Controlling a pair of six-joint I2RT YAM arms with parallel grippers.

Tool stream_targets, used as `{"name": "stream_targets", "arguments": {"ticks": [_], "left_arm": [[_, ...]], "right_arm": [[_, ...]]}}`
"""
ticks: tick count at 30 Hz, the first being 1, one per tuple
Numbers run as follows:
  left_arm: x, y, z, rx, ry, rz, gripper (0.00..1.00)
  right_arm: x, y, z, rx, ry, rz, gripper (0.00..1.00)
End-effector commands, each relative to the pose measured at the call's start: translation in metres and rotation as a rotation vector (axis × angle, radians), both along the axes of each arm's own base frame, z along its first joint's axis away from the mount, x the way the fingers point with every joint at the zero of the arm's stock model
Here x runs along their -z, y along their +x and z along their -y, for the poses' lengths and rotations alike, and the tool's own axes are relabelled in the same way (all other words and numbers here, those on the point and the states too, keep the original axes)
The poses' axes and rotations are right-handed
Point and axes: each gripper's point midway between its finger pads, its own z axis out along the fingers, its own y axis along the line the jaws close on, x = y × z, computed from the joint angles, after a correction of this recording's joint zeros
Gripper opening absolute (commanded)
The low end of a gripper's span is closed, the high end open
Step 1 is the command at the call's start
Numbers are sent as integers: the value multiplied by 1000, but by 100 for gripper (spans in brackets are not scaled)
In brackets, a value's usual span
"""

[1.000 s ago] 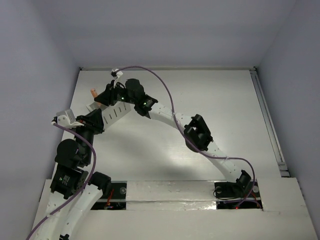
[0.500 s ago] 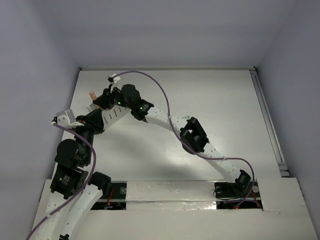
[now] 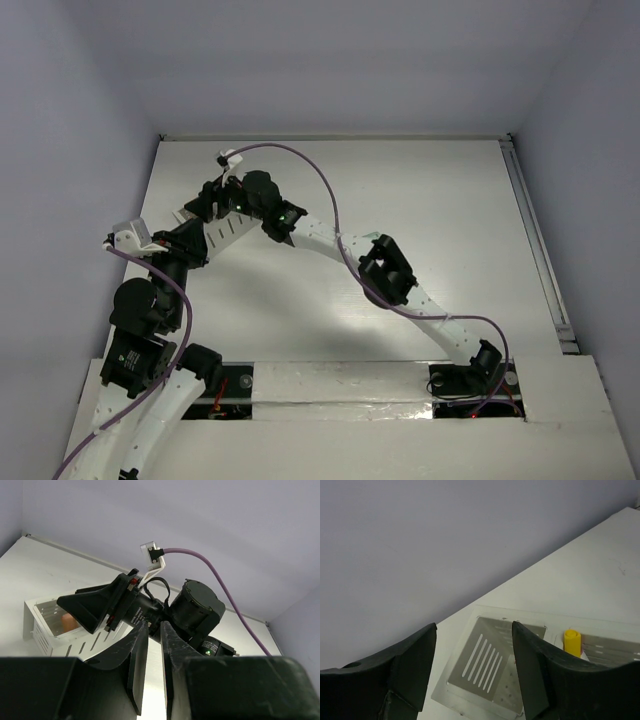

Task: Sort the stationery into containers
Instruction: Place the pen in the storage box, then pick up the pen from the center of the board.

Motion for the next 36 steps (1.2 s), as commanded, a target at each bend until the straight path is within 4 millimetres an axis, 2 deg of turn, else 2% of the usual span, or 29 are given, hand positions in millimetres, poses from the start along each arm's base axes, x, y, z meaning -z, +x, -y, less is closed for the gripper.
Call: {"name": "stream_targets", "arguments": {"ticks": [1,5,7,8,9,10,12,13,14,16,17,19,20,22,24,25,26,27,29,32,33,34,35,36], "left_arm": [[-12,0,-2,-9,-13,44,13],[-11,0,1,6,-12,44,13],[-12,0,-1,-5,-14,45,13],[-10,1,-1,-6,-10,38,13],[-10,1,0,-3,-10,35,13],[-9,1,1,1,-9,34,13],[-13,-2,-1,0,-14,51,13],[-14,-3,-2,-3,-18,55,13],[-13,-2,-2,-5,-15,50,13],[-13,-1,-1,0,-13,48,13],[-12,-2,0,4,-13,48,13],[-14,-3,-1,3,-16,57,13],[-15,-3,-2,-3,-18,58,13],[-13,-2,-1,-2,-15,52,13],[-13,-3,3,19,-14,54,13],[-14,-3,2,19,-16,57,13],[-15,-3,1,14,-19,58,13],[-14,-2,1,10,-16,54,13],[-11,1,4,18,-9,41,13],[-13,0,7,33,-11,49,13],[-12,1,6,29,-10,48,13],[-11,2,6,27,-10,43,13],[-11,2,6,27,-8,43,13],[-10,3,7,30,-6,39,13]], "right_arm": [[-48,-5,3,1,86,85,67],[-75,-19,8,-17,126,114,67],[-87,-27,20,-18,129,119,58],[-99,-27,28,7,146,151,53],[-136,-34,44,24,185,191,40],[-108,-35,52,42,129,165,33],[-124,-30,81,113,155,212,24],[-123,-40,101,127,135,204,17],[-129,-36,119,166,140,220,15],[-124,-32,148,212,104,224,10],[-111,-42,167,224,56,210,6],[-94,-34,198,294,-6,185,0],[-68,-35,221,346,-91,127,0],[-36,-32,248,416,-190,64,0],[16,-34,287,504,-329,-65,0],[31,-35,301,531,-368,-108,0],[53,-34,325,594,-414,-204,0],[68,-42,342,614,-440,-259,0],[84,-50,362,647,-448,-357,0],[100,-52,389,722,-468,-431,2],[102,-47,398,759,-471,-450,8],[106,-44,400,774,-478,-472,26],[111,-43,405,796,-479,-509,38],[114,-42,406,793,-474,-532,55]]}}
